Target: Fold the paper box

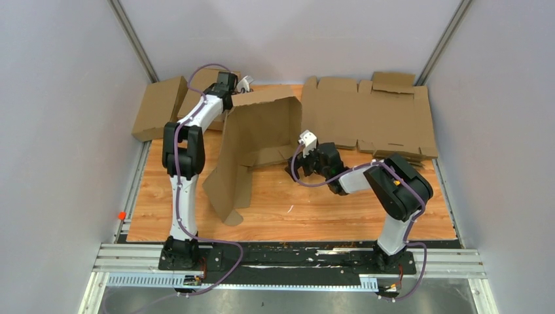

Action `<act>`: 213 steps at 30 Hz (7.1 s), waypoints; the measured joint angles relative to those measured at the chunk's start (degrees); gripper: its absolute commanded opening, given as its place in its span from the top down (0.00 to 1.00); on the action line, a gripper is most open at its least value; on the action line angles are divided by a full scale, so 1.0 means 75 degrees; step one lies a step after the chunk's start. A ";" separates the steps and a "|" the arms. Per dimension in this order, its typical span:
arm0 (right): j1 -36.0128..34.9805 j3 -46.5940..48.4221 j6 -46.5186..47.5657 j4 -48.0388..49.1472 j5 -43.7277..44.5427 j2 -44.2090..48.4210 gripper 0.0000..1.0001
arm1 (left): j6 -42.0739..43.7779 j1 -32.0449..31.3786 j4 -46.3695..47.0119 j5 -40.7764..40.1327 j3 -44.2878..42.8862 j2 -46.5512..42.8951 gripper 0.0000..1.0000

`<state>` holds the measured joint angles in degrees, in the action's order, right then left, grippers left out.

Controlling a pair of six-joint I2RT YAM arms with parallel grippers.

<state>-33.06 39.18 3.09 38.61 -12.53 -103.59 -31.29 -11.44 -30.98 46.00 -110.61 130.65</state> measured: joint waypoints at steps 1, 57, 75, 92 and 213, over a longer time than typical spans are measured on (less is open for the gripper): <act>0.0044 -0.0052 -0.0003 0.0003 -0.0012 0.0012 0.00 | 0.0032 -0.0020 0.0003 -0.0003 0.0000 0.0000 1.00; -0.0105 0.1125 -0.0315 -0.0551 -0.0452 -0.0676 0.31 | 0.0991 -0.0621 0.0090 0.0259 0.1859 -0.0090 1.00; -0.0236 0.1466 -0.1236 -0.1172 0.0356 -0.0764 0.12 | 0.1154 -0.0638 0.0221 0.0201 0.1909 -0.0090 1.00; -0.0233 0.1116 -0.1157 -0.0606 -0.0154 -0.0764 0.20 | 0.1221 -0.0734 0.0210 0.0213 0.1909 -0.0090 1.00; -0.0122 0.1620 -0.2699 -0.1641 0.0259 -0.0329 0.26 | -0.0192 0.0723 0.1212 -0.3156 0.8198 -1.0019 0.06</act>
<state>-33.98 51.33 -17.15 26.30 -10.59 -106.06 -32.73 -6.02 -21.89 22.33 -49.12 55.51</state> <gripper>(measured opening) 0.732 0.968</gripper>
